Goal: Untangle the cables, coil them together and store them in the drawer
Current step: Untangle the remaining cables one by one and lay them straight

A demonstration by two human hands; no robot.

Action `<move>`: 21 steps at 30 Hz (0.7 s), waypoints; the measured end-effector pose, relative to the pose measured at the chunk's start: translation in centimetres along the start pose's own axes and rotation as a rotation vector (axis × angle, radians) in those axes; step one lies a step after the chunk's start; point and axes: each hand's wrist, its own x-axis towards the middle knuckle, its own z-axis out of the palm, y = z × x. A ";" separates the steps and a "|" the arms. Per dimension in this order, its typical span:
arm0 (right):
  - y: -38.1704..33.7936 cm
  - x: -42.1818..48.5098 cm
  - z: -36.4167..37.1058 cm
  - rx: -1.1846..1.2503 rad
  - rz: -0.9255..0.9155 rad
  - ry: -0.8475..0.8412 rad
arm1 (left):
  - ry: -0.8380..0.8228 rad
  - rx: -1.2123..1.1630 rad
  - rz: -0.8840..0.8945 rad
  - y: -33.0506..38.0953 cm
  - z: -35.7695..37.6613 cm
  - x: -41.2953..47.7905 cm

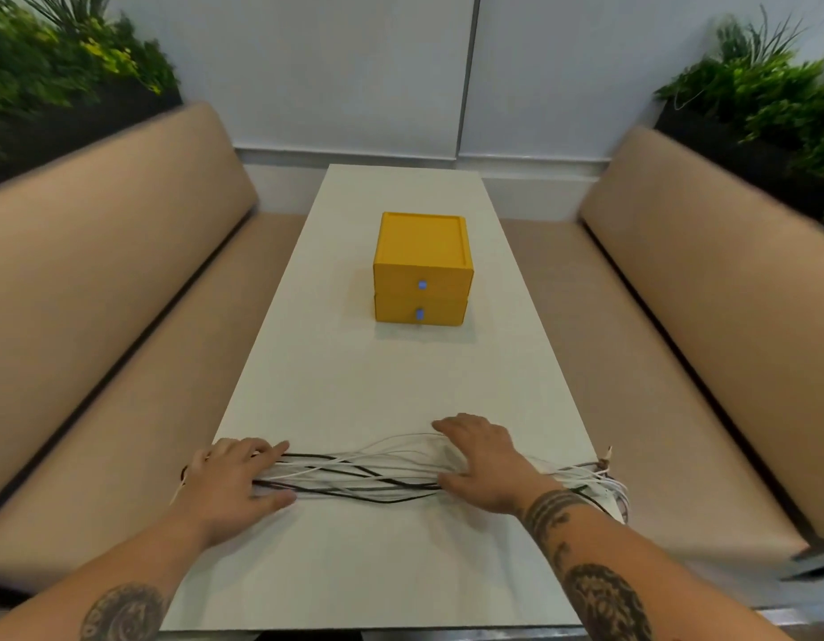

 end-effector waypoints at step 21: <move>-12.6 5.8 9.5 -0.243 -0.196 0.093 | 0.376 -0.098 -0.010 1.0 3.1 -1.0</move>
